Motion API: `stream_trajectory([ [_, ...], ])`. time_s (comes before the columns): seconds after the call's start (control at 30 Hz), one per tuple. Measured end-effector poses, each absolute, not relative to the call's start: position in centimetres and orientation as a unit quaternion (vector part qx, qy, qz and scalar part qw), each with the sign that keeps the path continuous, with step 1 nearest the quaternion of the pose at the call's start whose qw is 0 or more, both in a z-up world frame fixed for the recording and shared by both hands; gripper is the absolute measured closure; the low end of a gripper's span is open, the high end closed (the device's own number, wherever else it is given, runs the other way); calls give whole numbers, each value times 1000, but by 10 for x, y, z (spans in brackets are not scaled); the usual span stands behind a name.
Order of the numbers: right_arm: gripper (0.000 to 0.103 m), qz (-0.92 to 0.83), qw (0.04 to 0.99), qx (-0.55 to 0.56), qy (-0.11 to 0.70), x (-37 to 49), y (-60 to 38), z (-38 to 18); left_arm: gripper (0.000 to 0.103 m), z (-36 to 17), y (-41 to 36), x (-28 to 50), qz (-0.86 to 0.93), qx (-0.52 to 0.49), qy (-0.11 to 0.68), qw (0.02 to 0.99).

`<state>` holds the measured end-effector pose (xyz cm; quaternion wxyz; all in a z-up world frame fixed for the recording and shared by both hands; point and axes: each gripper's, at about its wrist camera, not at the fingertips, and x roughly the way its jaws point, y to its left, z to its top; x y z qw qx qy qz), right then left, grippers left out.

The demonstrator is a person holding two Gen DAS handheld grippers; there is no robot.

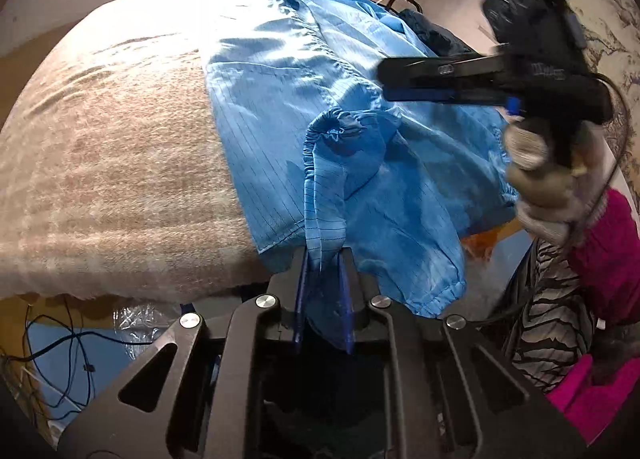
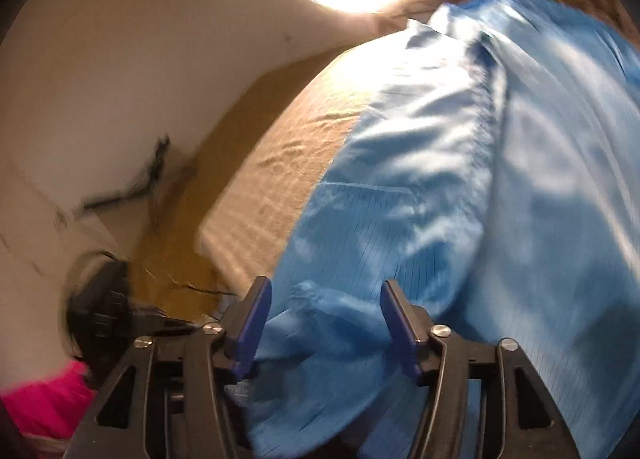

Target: Fold large clothes

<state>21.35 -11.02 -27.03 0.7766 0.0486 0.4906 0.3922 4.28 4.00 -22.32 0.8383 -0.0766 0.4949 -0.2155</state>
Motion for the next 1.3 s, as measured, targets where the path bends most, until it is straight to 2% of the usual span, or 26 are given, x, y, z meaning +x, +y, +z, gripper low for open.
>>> stream_trajectory([
  [0.1,42,423,756,18,500,213,-95,-282,96,-224,44,37,-201,-75,494,842],
  [0.13,45,427,753,5,501,212,-90,-285,97,-224,46,35,-197,-77,493,844],
  [0.2,72,437,744,-17,504,207,-83,-292,97,-224,45,32,-192,-76,492,846],
  [0.23,90,444,740,-24,505,202,-81,-294,97,-223,45,32,-191,-77,491,846],
  [0.27,99,448,738,-31,504,197,-80,-294,97,-223,44,31,-189,-74,490,848],
  [0.33,103,450,743,-44,494,188,-84,-289,97,-222,43,30,-180,-63,491,850],
  [0.6,102,443,773,-85,446,152,-142,-254,97,-229,38,18,-172,-22,512,842],
  [0.67,96,445,761,-104,460,142,-147,-257,97,-229,38,13,-181,-15,519,835],
  [0.7,88,443,761,-118,459,136,-148,-258,97,-226,40,9,-182,-10,517,836],
  [0.73,74,439,766,-130,452,132,-150,-257,97,-222,43,7,-186,-14,513,838],
  [0.83,72,433,771,-81,460,137,-164,-251,97,-213,58,12,-182,-53,502,844],
  [0.9,61,407,776,-15,481,150,-175,-249,97,-213,70,23,-176,-104,502,840],
  [0.93,51,395,778,24,487,156,-181,-251,94,-216,78,31,-176,-144,505,832],
  [0.97,41,378,778,68,497,162,-188,-255,77,-222,84,39,-176,-176,511,822],
  [1.03,39,353,765,131,522,172,-193,-265,60,-233,91,50,-174,-224,518,807],
  [1.2,42,304,746,146,574,182,-181,-300,60,-256,82,64,-188,-261,540,778],
  [1.23,45,309,734,155,584,181,-178,-308,65,-259,80,65,-190,-263,543,775],
  [1.27,51,314,725,167,590,181,-176,-314,83,-263,78,66,-197,-269,544,770],
  [1.3,54,317,726,172,586,180,-176,-315,90,-265,78,68,-199,-271,546,768],
])
